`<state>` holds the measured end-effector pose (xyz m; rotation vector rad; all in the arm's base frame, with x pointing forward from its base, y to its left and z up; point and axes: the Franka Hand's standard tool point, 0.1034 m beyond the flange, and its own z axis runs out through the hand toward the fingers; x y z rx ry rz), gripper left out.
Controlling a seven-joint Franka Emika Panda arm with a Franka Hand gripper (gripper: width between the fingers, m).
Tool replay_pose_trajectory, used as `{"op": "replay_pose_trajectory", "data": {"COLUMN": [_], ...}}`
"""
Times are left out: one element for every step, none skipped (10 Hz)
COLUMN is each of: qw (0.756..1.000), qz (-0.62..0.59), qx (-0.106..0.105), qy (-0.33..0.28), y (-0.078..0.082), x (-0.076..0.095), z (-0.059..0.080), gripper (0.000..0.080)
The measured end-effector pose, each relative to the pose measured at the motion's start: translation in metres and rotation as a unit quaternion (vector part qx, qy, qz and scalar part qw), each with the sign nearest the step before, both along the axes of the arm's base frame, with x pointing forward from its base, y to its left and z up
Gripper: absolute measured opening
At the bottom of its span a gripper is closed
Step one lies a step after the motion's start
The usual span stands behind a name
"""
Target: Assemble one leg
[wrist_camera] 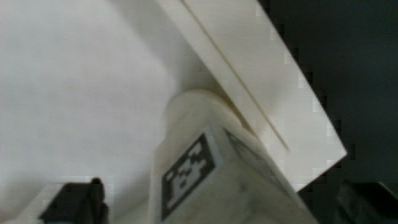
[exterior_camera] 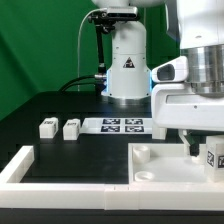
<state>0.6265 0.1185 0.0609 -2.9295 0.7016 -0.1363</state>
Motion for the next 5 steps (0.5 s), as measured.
{"op": "replay_pose_trajectory", "data": {"qw": [0.998, 0.995, 0.988, 0.981, 0.978], "qz": [0.057, 0.093, 0.152, 0.191, 0.204], "qx": [-0.01, -0.017, -0.027, -0.032, -0.035], "qy": [-0.006, -0.01, -0.015, -0.019, -0.021], "y": [0.0004, 0.0012, 0.0008, -0.0006, -0.0021], "x": [-0.0004, -0.0008, -0.0014, -0.0016, -0.0014], "z": [-0.0003, -0.0003, -0.0001, -0.0003, -0.0006], "gripper": [0.0649, 0.0649, 0.0649, 0.0649, 0.0649]}}
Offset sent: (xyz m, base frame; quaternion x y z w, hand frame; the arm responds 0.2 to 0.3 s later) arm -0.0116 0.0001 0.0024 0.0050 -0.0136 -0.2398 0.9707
